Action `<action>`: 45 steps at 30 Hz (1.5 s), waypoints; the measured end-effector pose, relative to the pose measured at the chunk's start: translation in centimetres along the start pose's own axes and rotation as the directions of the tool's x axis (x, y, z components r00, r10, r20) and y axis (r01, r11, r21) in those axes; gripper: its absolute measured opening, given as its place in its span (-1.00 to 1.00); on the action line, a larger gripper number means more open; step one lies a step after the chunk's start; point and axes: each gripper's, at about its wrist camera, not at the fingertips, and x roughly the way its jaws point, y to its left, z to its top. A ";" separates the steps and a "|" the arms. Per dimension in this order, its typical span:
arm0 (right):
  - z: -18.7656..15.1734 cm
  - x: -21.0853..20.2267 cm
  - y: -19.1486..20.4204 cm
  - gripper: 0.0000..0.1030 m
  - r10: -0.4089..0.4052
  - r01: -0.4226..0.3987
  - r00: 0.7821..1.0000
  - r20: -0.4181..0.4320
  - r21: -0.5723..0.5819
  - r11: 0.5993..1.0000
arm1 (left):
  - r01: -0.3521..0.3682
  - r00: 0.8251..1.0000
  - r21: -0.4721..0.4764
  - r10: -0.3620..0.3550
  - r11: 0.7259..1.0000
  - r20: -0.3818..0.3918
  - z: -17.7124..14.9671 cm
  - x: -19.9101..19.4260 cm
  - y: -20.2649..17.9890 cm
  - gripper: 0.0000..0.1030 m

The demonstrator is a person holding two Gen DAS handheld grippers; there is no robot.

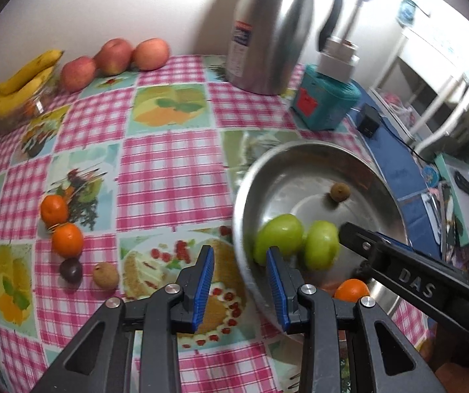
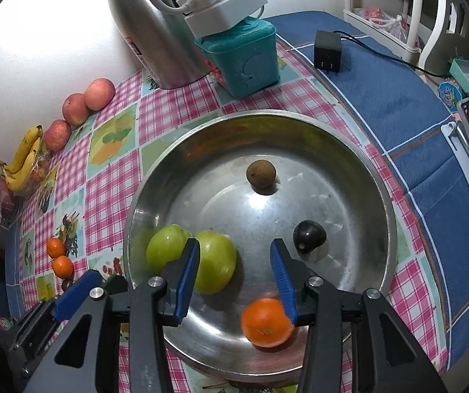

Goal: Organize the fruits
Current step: 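Open the left tool dropping the tangerine while the right tool releases the apple into the basin, then move both open tools back from the basin toward the fruit row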

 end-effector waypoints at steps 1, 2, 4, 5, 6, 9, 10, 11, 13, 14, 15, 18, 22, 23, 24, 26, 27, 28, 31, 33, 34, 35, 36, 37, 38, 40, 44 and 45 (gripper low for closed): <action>0.0 0.0 0.1 -0.11 -0.001 0.001 1.000 0.000 -0.004 1.000 | -0.007 1.000 -0.014 0.007 1.000 -0.002 0.1 0.0 0.4 -0.32; -0.1 0.0 0.2 -0.11 -0.002 0.002 1.000 0.000 -0.007 1.000 | -0.020 1.000 -0.034 0.020 0.999 -0.004 0.2 -0.1 1.0 -0.32; -0.1 -0.1 0.6 -0.11 -0.007 0.007 1.000 0.001 -0.020 1.000 | -0.045 0.999 -0.066 0.044 0.997 -0.013 0.2 -0.1 1.9 -0.32; -0.2 -0.1 0.7 -0.11 -0.008 0.008 1.000 0.001 -0.027 1.000 | -0.054 0.998 -0.080 0.053 0.995 -0.017 0.2 -0.1 2.3 -0.32; -0.2 -0.1 0.9 -0.11 -0.009 0.009 1.000 0.001 -0.032 0.999 | -0.061 0.998 -0.098 0.059 0.993 -0.021 0.1 -0.1 2.9 -0.32; -0.3 -0.1 1.5 -0.11 -0.009 0.009 1.000 0.002 -0.053 0.999 | -0.076 0.997 -0.148 0.072 0.986 -0.033 0.1 -0.2 4.5 -0.32; -0.3 -0.2 1.7 -0.11 -0.010 0.010 1.000 0.003 -0.059 0.998 | -0.078 0.997 -0.156 0.074 0.985 -0.034 0.1 -0.3 4.8 -0.32; -0.3 -0.2 1.9 -0.11 -0.010 0.011 1.000 0.004 -0.068 0.998 | -0.080 0.997 -0.167 0.075 0.983 -0.035 0.0 -0.4 5.2 -0.32; -0.4 -0.3 2.4 -0.11 -0.011 0.012 1.000 0.006 -0.086 0.996 | -0.084 0.996 -0.189 0.079 0.978 -0.035 0.0 -0.6 5.9 -0.31; -0.5 -0.3 2.7 -0.11 -0.012 0.013 1.000 0.007 -0.094 0.996 | -0.087 0.996 -0.204 0.082 0.975 -0.035 0.0 -0.7 6.4 -0.31; -0.6 -0.4 3.0 -0.11 -0.012 0.013 1.000 0.008 -0.105 0.994 | -0.090 0.996 -0.214 0.084 0.973 -0.035 0.0 -0.8 6.7 -0.31; -0.7 -0.5 3.8 -0.11 -0.005 0.006 1.000 0.007 -0.136 0.991 | -0.094 0.996 -0.238 0.089 0.967 -0.033 0.1 -1.0 7.4 -0.31; -0.9 -0.5 4.5 -0.11 -0.008 0.009 1.000 0.008 -0.159 0.987 | -0.097 0.995 -0.254 0.090 0.962 -0.039 0.0 -1.0 8.0 -0.30; -0.9 -0.5 4.6 -0.11 -0.009 0.010 1.000 0.008 -0.162 0.987 | -0.099 0.995 -0.256 0.091 0.962 -0.041 0.0 -1.0 8.1 -0.30; -0.9 -0.5 4.6 -0.11 -0.010 0.011 1.000 0.008 -0.166 0.986 | -0.102 0.995 -0.258 0.093 0.961 -0.044 0.0 -1.0 8.1 -0.30; -0.9 -0.4 4.6 -0.11 -0.012 0.013 1.000 0.007 -0.168 0.986 | -0.105 0.994 -0.262 0.096 0.959 -0.048 0.0 -1.0 8.3 -0.30; -0.9 -0.4 4.6 -0.11 -0.013 0.014 1.000 0.006 -0.168 0.986 | -0.107 0.994 -0.263 0.098 0.959 -0.050 0.0 -1.0 8.3 -0.30; -0.9 -0.4 4.6 -0.11 -0.015 0.015 1.000 0.005 -0.167 0.986 | -0.112 0.993 -0.264 0.101 0.958 -0.053 0.0 -0.9 8.4 -0.29; -0.9 -0.2 4.6 -0.11 -0.024 0.024 1.000 0.003 -0.167 0.986 | -0.132 0.991 -0.267 0.119 0.955 -0.066 -0.1 -0.7 8.6 -0.10; -0.9 0.1 4.6 0.30 -0.041 0.041 0.999 0.000 -0.174 0.984 | -0.142 0.989 -0.279 0.127 0.950 -0.074 -0.2 -0.6 8.9 0.21; -0.9 0.2 4.7 0.38 -0.048 0.047 0.999 0.000 -0.179 0.983 | -0.143 0.989 -0.284 0.127 0.948 -0.075 -0.3 -0.5 8.9 0.23; -0.9 0.3 4.7 0.42 -0.054 0.053 0.999 0.001 -0.185 0.981 | -0.146 0.989 -0.286 0.129 0.947 -0.077 -0.3 -0.5 9.0 0.23; -1.0 0.4 4.8 0.42 -0.058 0.057 0.998 -0.001 -0.191 0.980 | -0.151 0.988 -0.286 0.134 0.946 -0.078 -0.3 -0.5 9.1 0.28; -1.0 0.5 4.8 0.42 -0.061 0.059 0.998 -0.001 -0.195 0.979 | -0.157 0.987 -0.287 0.140 0.945 -0.079 -0.3 -0.5 9.1 0.33; -1.0 0.5 4.9 0.42 -0.064 0.063 0.998 0.000 -0.199 0.978 | -0.161 0.986 -0.287 0.144 0.944 -0.080 -0.3 -0.5 9.2 0.35; -1.1 0.5 5.0 0.42 -0.070 0.069 0.998 0.001 -0.206 0.976 | -0.169 0.985 -0.287 0.152 0.943 -0.081 -0.3 -0.4 9.2 0.39; -1.1 0.7 5.1 0.42 -0.077 0.075 0.997 -0.002 -0.210 0.975 | -0.178 0.983 -0.291 0.159 0.940 -0.088 -0.4 -0.3 9.4 0.42; -1.1 0.7 5.1 0.42 -0.078 0.075 0.997 -0.003 -0.211 0.975 | -0.179 0.983 -0.292 0.159 0.940 -0.089 -0.4 -0.3 9.5 0.42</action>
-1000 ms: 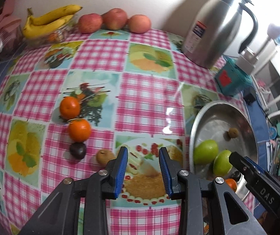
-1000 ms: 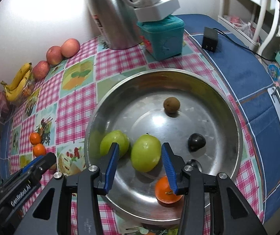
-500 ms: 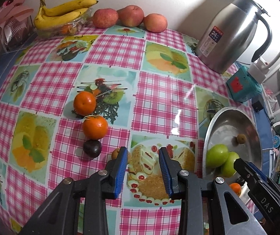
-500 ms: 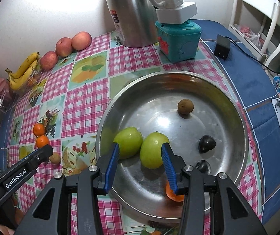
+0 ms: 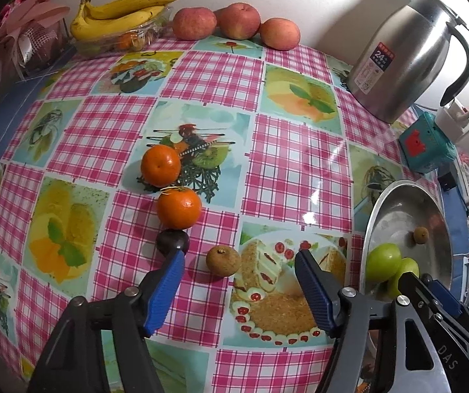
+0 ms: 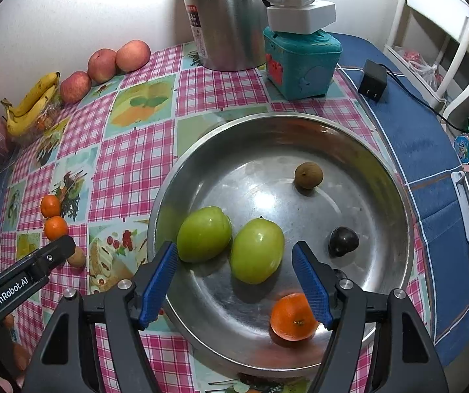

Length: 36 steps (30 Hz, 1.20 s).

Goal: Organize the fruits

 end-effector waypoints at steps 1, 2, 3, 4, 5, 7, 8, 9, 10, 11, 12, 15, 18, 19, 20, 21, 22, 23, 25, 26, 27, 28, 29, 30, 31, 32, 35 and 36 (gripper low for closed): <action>0.0 0.0 0.0 0.42 0.000 0.000 1.000 -0.001 0.000 1.000 | -0.001 1.000 -0.001 0.001 1.000 -0.001 0.0 0.0 0.0 0.43; 0.0 0.0 0.0 0.42 -0.001 0.001 1.000 0.000 0.001 1.000 | -0.003 1.000 -0.002 0.003 1.000 0.000 0.0 0.0 0.0 0.45; 0.0 0.0 0.0 0.42 0.000 0.000 1.000 0.000 0.000 1.000 | -0.006 1.000 -0.004 0.006 1.000 0.002 0.0 0.0 0.1 0.55; 0.0 0.0 0.0 0.42 -0.001 0.001 1.000 0.000 0.000 1.000 | -0.008 1.000 -0.005 0.008 1.000 0.005 0.0 0.1 0.1 0.74; 0.0 0.0 0.0 0.42 -0.002 0.002 1.000 0.002 0.001 1.000 | -0.012 1.000 -0.009 0.012 1.000 0.009 0.0 0.1 0.2 0.85; 0.0 0.0 0.0 0.46 -0.007 0.007 1.000 0.010 -0.002 1.000 | -0.015 1.000 -0.014 0.015 1.000 0.014 0.0 0.1 0.4 1.00; 0.0 0.0 0.0 0.64 -0.012 0.013 1.000 0.016 -0.007 1.000 | -0.020 1.000 -0.015 0.021 1.000 0.014 0.1 0.2 0.5 1.00; 0.0 -0.1 0.1 0.79 -0.018 0.018 1.000 0.024 -0.013 1.000 | -0.025 1.000 -0.016 0.025 1.000 0.014 0.1 0.2 0.6 1.00; 0.0 -0.1 0.2 0.79 -0.020 0.020 0.999 0.029 -0.019 1.000 | -0.033 0.999 -0.018 0.033 0.999 0.014 0.1 0.3 0.7 1.00; 0.0 -0.1 0.2 0.79 -0.020 0.021 0.999 0.033 -0.026 0.999 | -0.037 0.999 -0.018 0.038 0.999 0.014 0.1 0.3 0.7 1.00; 0.0 -0.1 0.3 0.79 -0.021 0.022 0.999 0.035 -0.030 0.999 | -0.040 0.999 -0.018 0.040 0.999 0.016 0.1 0.3 0.8 1.00; -0.1 0.0 0.4 0.80 -0.024 0.025 0.999 0.035 -0.042 0.999 | -0.046 0.999 -0.014 0.046 0.999 0.024 0.1 0.3 0.7 1.00; -0.1 0.0 0.4 0.80 -0.024 0.025 0.999 0.037 -0.043 0.999 | -0.054 0.998 -0.010 0.054 0.999 0.027 0.1 0.2 0.7 1.00; -0.1 0.0 0.5 0.80 -0.023 0.025 0.999 0.038 -0.040 0.999 | -0.056 0.998 -0.010 0.057 0.998 0.026 0.1 0.2 0.7 1.00; -0.1 0.0 0.4 0.80 -0.023 0.024 0.999 0.040 -0.036 0.999 | -0.058 0.998 -0.009 0.058 0.998 0.025 0.1 0.3 0.8 1.00; -0.1 -0.1 0.4 0.80 -0.022 0.024 0.999 0.041 -0.032 0.999 | -0.059 0.998 -0.008 0.059 0.998 0.025 0.1 0.3 0.7 1.00; -0.1 -0.1 0.3 0.80 -0.022 0.023 0.999 0.042 -0.029 0.999 | -0.059 0.998 -0.006 0.060 0.998 0.025 0.0 0.3 0.8 1.00; -0.1 -0.1 0.3 0.80 -0.021 0.022 0.999 0.043 -0.025 0.999 | -0.059 0.998 -0.004 0.060 0.998 0.026 0.0 0.3 0.7 1.00; -0.1 -0.1 0.2 0.80 -0.021 0.022 0.999 0.042 -0.022 1.000 | -0.057 0.998 -0.001 0.057 0.998 0.027 0.0 0.3 0.7 1.00; -0.1 -0.1 0.2 0.80 -0.021 0.022 0.999 0.042 -0.023 0.999 | -0.056 0.998 0.002 0.056 0.998 0.028 0.0 0.2 0.7 1.00; -0.1 0.0 0.3 0.80 -0.021 0.022 0.999 0.041 -0.023 0.999 | -0.055 0.998 0.006 0.055 0.998 0.029 0.0 0.2 0.7 1.00; -0.1 0.0 0.3 0.80 -0.020 0.021 0.999 0.041 -0.024 0.999 | -0.054 0.998 0.009 0.054 0.999 0.030 0.0 0.2 0.7 1.00; -0.2 0.0 0.3 0.80 -0.019 0.020 0.999 0.042 -0.024 1.000 | -0.051 0.998 0.011 0.051 0.999 0.031 0.0 0.1 0.7 1.00; -0.2 0.0 0.4 0.80 -0.019 0.020 0.999 0.042 -0.024 1.000 | -0.047 0.998 0.012 0.047 0.999 0.032 0.0 0.0 0.7 1.00; -0.2 0.0 0.3 0.80 -0.019 0.020 0.999 0.043 -0.025 0.999 | -0.042 0.999 0.012 0.042 0.999 0.033 0.1 0.0 0.7 1.00; -0.2 0.0 0.4 0.80 -0.018 0.020 0.999 0.045 -0.025 0.999 | -0.038 0.999 0.012 0.038 0.999 0.034 0.1 -0.1 0.8 1.00; -0.2 -0.2 0.7 0.80 -0.021 0.023 0.998 0.057 -0.029 0.999 | -0.033 0.999 0.025 0.032 0.999 0.040 0.2 -0.4 0.8 1.00; -0.2 -0.3 0.9 0.80 -0.020 0.022 0.998 0.063 -0.035 0.999 | -0.036 0.998 0.033 0.035 0.999 0.047 0.2 -0.7 0.7 1.00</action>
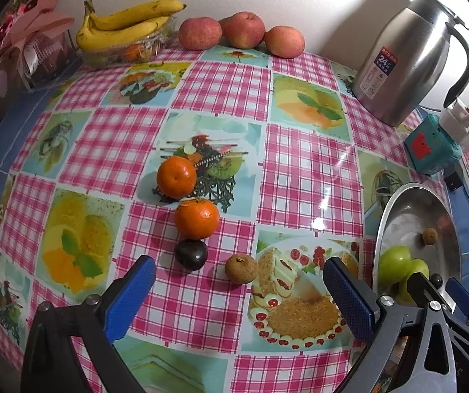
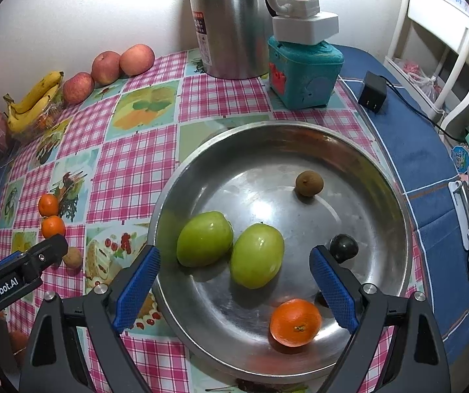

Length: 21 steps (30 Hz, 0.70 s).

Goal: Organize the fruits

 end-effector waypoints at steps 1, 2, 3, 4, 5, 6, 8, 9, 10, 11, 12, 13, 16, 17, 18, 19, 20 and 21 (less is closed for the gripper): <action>0.0 -0.1 0.2 0.80 0.001 -0.001 1.000 0.003 -0.006 1.000 | -0.003 1.000 0.006 0.003 1.000 0.006 0.1 -0.2 0.0 1.00; 0.0 -0.2 0.5 0.80 0.004 -0.004 1.000 0.008 -0.015 1.000 | -0.005 1.000 0.013 0.005 1.000 0.014 0.2 -0.4 0.0 1.00; 0.0 -0.3 0.7 0.80 0.007 -0.007 1.000 0.011 -0.019 1.000 | -0.006 1.000 0.018 0.006 1.000 0.019 0.3 -0.6 0.1 1.00; 0.0 -0.3 0.8 0.80 0.013 -0.012 1.000 0.014 -0.021 1.000 | -0.008 1.000 0.025 0.007 1.000 0.027 0.4 -0.9 0.1 1.00; 0.0 -0.4 1.1 0.80 0.022 -0.021 1.000 0.016 -0.020 1.000 | -0.011 0.999 0.030 0.010 1.000 0.034 0.4 -1.1 0.2 1.00; 0.0 -0.4 1.2 0.80 0.028 -0.028 0.999 0.016 -0.018 0.999 | -0.014 0.999 0.034 0.013 0.999 0.042 0.5 -1.3 0.4 1.00; 0.0 -0.4 1.4 0.80 0.038 -0.038 0.999 0.017 -0.011 0.999 | -0.021 0.998 0.041 0.019 0.999 0.055 0.7 -1.6 0.6 1.00; 0.0 -0.5 1.5 0.80 0.042 -0.042 0.999 0.020 -0.005 0.999 | -0.026 0.998 0.045 0.023 0.999 0.066 0.9 -1.9 0.9 1.00; 0.1 -0.6 1.5 0.80 0.045 -0.045 0.999 0.023 0.003 0.999 | -0.029 0.997 0.047 0.025 0.998 0.072 1.0 -2.0 1.1 1.00; 0.1 -0.7 1.5 0.80 0.046 -0.046 0.999 0.028 0.008 0.999 | -0.032 0.997 0.050 0.028 0.998 0.079 1.0 -2.2 1.3 1.00; 0.1 -0.9 1.6 0.80 0.046 -0.046 0.998 0.039 0.016 0.999 | -0.037 0.996 0.053 0.032 0.998 0.085 1.2 -2.3 1.6 1.00; 0.1 -1.0 1.6 0.80 0.043 -0.044 0.998 0.045 0.019 0.999 | -0.043 0.995 0.053 0.038 0.998 0.090 1.3 -2.4 1.9 1.00; 0.2 -1.1 1.8 0.80 0.024 -0.025 0.998 0.051 0.018 1.000 | -0.058 0.994 0.038 0.054 0.998 0.096 1.6 -2.6 3.1 1.00; 0.2 -1.0 1.9 0.80 0.017 -0.018 0.999 0.049 0.016 1.000 | -0.060 0.994 0.027 0.057 0.998 0.097 1.8 -2.7 3.7 1.00; 0.2 -0.9 2.1 0.80 0.000 -0.001 0.999 0.042 0.012 1.000 | -0.063 0.993 0.017 0.061 0.998 0.100 2.0 -2.7 4.2 1.00; 0.2 -0.8 2.3 0.80 -0.007 0.007 0.999 0.037 0.009 1.000 | -0.067 0.992 0.010 0.066 0.998 0.104 2.0 -2.9 4.7 1.00; 0.2 -0.8 2.5 0.80 -0.008 0.008 0.999 0.035 0.006 1.000 | -0.072 0.991 0.005 0.071 0.997 0.109 2.1 -3.0 5.0 1.00; 0.2 -0.7 2.8 0.80 0.000 0.000 0.999 0.034 0.001 1.000 | -0.081 0.990 0.003 0.080 0.997 0.115 2.3 -3.1 5.5 1.00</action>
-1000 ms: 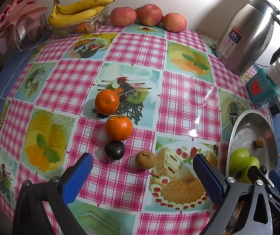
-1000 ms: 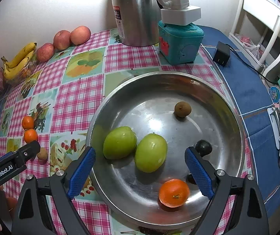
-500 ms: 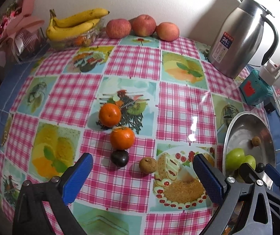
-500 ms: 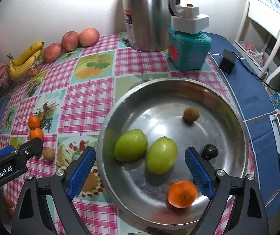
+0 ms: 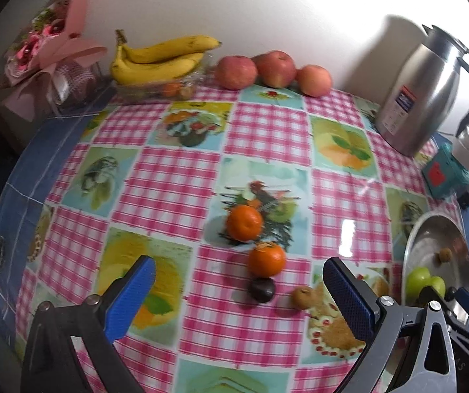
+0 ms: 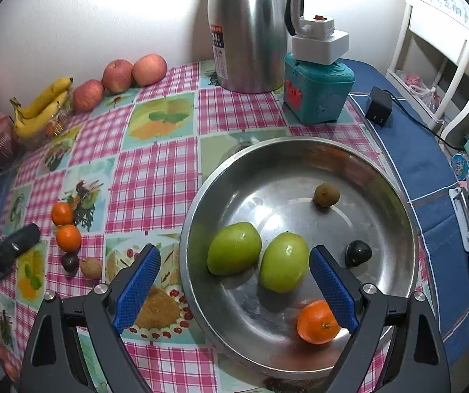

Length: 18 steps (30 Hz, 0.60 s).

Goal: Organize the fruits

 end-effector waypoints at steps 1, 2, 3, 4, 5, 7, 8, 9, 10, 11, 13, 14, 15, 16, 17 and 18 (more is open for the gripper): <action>0.0 0.1 0.3 0.80 0.005 -0.005 1.000 -0.004 -0.005 1.000 | -0.005 1.000 0.001 0.005 1.000 0.004 0.1 0.0 0.3 1.00; -0.1 0.1 0.5 0.80 0.006 -0.006 1.000 -0.007 -0.010 1.000 | -0.010 1.000 0.003 0.010 1.000 0.006 0.2 -0.1 0.7 1.00; -0.1 0.2 0.9 0.80 0.003 -0.004 1.000 -0.010 -0.019 1.000 | -0.012 1.000 0.004 0.012 1.000 0.006 0.3 -0.1 1.1 1.00; -0.1 0.2 1.2 0.80 0.001 -0.002 1.000 -0.012 -0.026 1.000 | -0.012 1.000 0.004 0.012 1.000 0.004 0.3 -0.1 1.3 1.00; -0.1 0.2 1.6 0.80 0.001 -0.002 1.000 -0.016 -0.031 1.000 | -0.011 1.000 0.003 0.011 1.000 0.003 0.4 -0.1 1.7 1.00; 0.0 0.2 2.4 0.80 0.010 -0.011 1.000 -0.023 -0.035 0.999 | -0.012 1.000 -0.003 0.012 1.000 0.002 0.6 -0.1 2.4 1.00; 0.1 0.2 2.8 0.80 0.016 -0.017 0.999 -0.028 -0.037 0.999 | -0.013 1.000 -0.007 0.013 1.000 0.000 0.7 -0.1 2.9 1.00; 0.2 0.2 3.3 0.80 0.022 -0.023 0.999 -0.033 -0.039 0.999 | -0.016 1.000 -0.009 0.016 1.000 0.000 0.8 -0.1 3.3 1.00; 0.3 0.2 3.9 0.80 0.030 -0.031 0.999 -0.035 -0.045 0.998 | -0.020 1.000 -0.011 0.020 1.000 0.001 0.9 -0.1 3.5 1.00; 0.4 0.2 4.2 0.80 0.034 -0.036 0.999 -0.036 -0.050 0.998 | -0.027 1.000 -0.013 0.027 1.000 0.002 0.9 -0.1 3.9 1.00; 0.6 0.1 5.4 0.80 0.041 -0.043 0.998 -0.040 -0.067 0.997 | -0.046 0.999 -0.017 0.046 0.999 0.005 1.1 -0.1 4.7 1.00; 0.7 0.1 5.8 0.80 0.043 -0.046 0.998 -0.040 -0.071 0.996 | -0.053 0.999 -0.019 0.053 0.998 0.006 1.2 -0.1 5.0 1.00; 0.8 0.1 6.5 0.80 0.051 -0.054 0.998 -0.042 -0.077 0.996 | -0.065 0.998 -0.023 0.065 0.998 0.007 1.2 -0.1 5.4 1.00; 0.9 0.1 7.0 0.80 0.058 -0.061 0.997 -0.044 -0.081 0.995 | -0.071 0.997 -0.025 0.072 0.997 0.006 1.3 -0.1 5.8 1.00; 1.0 0.1 7.5 0.80 0.065 -0.068 0.997 -0.045 -0.085 0.994 | -0.079 0.997 -0.027 0.079 0.997 0.006 1.3 0.0 6.1 1.00; 1.1 0.1 8.1 0.80 0.075 -0.079 0.996 -0.047 -0.089 0.993 | -0.088 0.996 -0.033 0.088 0.996 0.004 1.4 0.1 6.6 1.00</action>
